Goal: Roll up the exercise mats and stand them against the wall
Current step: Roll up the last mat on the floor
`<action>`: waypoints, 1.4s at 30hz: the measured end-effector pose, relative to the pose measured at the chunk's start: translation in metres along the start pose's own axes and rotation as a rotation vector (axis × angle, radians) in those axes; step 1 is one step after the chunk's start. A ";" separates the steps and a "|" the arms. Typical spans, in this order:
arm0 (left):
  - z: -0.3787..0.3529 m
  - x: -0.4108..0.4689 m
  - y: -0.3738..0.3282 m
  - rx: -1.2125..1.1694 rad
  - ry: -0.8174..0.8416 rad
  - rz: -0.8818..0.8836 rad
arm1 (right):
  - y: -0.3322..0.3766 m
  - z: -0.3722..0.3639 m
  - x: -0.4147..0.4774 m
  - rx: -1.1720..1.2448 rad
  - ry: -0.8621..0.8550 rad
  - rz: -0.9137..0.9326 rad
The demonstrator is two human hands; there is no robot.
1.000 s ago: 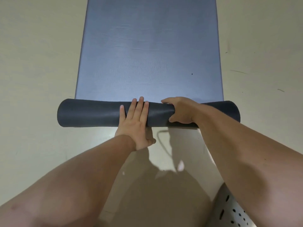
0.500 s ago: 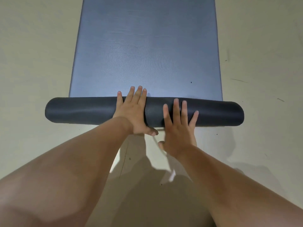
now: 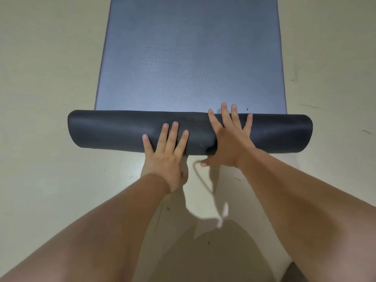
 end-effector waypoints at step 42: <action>-0.018 -0.051 -0.014 -0.016 -0.176 -0.035 | 0.002 0.011 -0.088 0.307 0.083 0.100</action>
Point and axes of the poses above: each hand's wrist, its own x-axis towards the middle knuckle, its own z-axis out of the back of the hand, y = z × x, the point moved 2 cm from there along x, towards the middle knuckle, and after that the axes turned 6 degrees about -z, right-handed, at the moved point
